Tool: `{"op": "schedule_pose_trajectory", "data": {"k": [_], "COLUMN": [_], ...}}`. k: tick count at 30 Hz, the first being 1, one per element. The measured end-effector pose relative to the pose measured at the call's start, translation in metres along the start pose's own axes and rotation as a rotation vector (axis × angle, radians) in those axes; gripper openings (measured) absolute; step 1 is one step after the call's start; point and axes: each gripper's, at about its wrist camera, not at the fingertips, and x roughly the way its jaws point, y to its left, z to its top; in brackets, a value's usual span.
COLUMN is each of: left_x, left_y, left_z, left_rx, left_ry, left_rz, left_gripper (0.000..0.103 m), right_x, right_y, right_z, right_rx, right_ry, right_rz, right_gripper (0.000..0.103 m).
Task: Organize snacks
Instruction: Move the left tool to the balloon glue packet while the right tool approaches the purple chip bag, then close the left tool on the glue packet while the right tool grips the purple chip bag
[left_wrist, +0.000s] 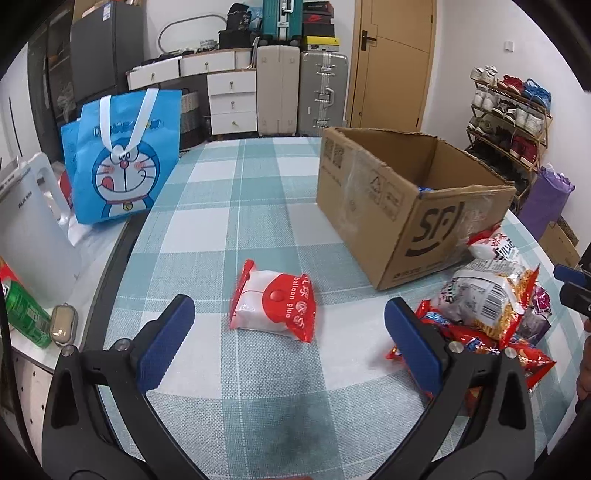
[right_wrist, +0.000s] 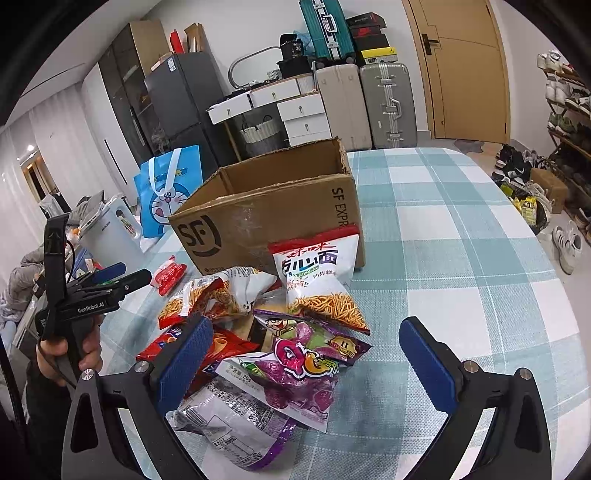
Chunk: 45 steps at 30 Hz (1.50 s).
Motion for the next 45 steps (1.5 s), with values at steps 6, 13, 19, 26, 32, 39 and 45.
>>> {"op": "schedule_pose_trajectory", "data": {"k": [6, 13, 19, 26, 32, 39, 45], "left_x": [0.021, 0.05, 0.07, 0.07, 0.059, 0.052, 0.049], "left_y": [0.013, 0.015, 0.011, 0.008, 0.006, 0.003, 0.002], "left_z": [0.0, 0.0, -0.006, -0.008, -0.009, -0.009, -0.012], "left_rx": [-0.04, -0.04, -0.023, -0.007, -0.006, 0.003, 0.008], "left_ry": [0.037, 0.094, 0.148, 0.144, 0.116, 0.102, 0.113], "left_rz": [0.007, 0.032, 0.015, -0.007, -0.026, -0.025, -0.056], "left_gripper": [0.103, 0.099, 0.069, 0.047, 0.04, 0.039, 0.044], "right_x": [0.007, 0.018, 0.025, 0.033, 0.038, 0.045, 0.044], "right_y": [-0.002, -0.005, -0.01, -0.018, -0.023, -0.02, -0.012], "right_z": [-0.002, -0.008, -0.01, -0.013, -0.015, -0.018, -0.02], "right_rx": [0.002, 0.003, 0.044, 0.089, 0.113, 0.088, 0.054], "right_ry": [0.032, 0.087, 0.125, 0.159, 0.18, 0.213, 0.226], "right_rz": [-0.006, 0.012, 0.062, 0.062, 0.067, 0.077, 0.078], "right_gripper": [0.102, 0.102, 0.102, 0.102, 0.101, 0.082, 0.08]}}
